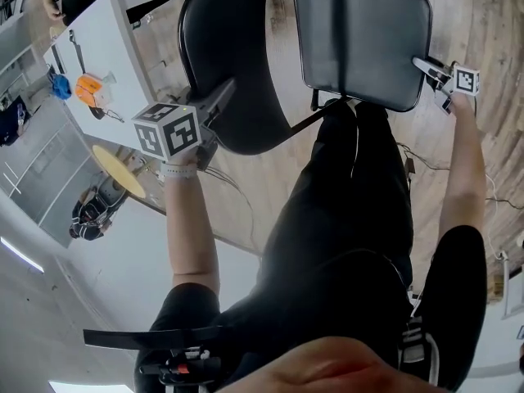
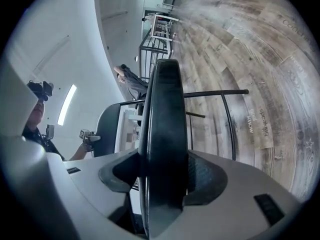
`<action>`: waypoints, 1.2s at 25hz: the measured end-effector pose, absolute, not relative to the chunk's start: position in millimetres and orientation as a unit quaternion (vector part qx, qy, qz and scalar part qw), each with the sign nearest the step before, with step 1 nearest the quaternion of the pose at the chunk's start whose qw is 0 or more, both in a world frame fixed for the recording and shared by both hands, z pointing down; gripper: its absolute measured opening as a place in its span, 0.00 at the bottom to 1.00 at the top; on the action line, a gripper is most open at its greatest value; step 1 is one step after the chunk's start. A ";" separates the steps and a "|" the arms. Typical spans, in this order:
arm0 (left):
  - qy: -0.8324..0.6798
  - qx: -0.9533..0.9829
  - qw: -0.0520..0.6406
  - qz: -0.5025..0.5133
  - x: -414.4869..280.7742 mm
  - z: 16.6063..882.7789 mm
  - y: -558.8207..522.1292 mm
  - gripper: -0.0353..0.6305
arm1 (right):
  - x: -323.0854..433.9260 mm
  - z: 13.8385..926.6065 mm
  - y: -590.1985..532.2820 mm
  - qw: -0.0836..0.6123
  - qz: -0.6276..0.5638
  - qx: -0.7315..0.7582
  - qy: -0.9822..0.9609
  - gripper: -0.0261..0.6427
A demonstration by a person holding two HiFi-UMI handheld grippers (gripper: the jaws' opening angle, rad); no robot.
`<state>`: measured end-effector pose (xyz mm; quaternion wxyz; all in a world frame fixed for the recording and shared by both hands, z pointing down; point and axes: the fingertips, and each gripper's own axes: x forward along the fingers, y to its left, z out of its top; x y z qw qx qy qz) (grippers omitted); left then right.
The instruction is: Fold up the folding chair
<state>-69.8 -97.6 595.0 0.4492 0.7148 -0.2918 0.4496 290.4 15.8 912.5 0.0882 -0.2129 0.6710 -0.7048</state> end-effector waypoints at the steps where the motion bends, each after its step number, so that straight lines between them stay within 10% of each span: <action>1: -0.294 0.715 0.447 0.450 -73.7 590.1 -98.2 0.13 | 283.8 901.9 14.2 0.087 -0.701 -0.203 0.678 0.43; 30: -0.335 0.710 0.402 0.471 -222.6 483.3 -148.1 0.14 | -54.5 638.2 -86.9 0.075 -0.591 -0.016 0.803 0.22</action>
